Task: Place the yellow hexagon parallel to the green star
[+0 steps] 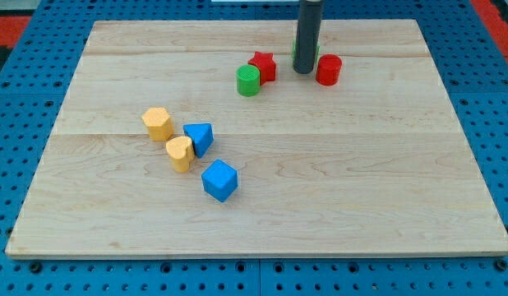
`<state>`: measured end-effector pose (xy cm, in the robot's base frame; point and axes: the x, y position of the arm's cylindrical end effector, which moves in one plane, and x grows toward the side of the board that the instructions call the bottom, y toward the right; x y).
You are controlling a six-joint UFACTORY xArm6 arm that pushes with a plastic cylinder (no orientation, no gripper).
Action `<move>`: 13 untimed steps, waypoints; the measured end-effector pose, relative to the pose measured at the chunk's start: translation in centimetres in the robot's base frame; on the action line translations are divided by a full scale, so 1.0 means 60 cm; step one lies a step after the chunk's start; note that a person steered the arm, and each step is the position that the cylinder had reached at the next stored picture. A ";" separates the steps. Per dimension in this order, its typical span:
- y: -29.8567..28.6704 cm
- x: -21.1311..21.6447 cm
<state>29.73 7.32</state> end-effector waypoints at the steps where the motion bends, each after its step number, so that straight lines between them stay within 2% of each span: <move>1: 0.012 -0.050; 2: 0.095 -0.048; 3: 0.223 -0.021; 4: 0.214 0.058; 6: 0.157 0.280; 7: 0.084 0.399; 8: -0.009 0.479; 10: -0.169 0.455; 11: -0.125 0.398; 12: -0.207 0.381; 13: -0.239 0.326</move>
<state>49.29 -7.00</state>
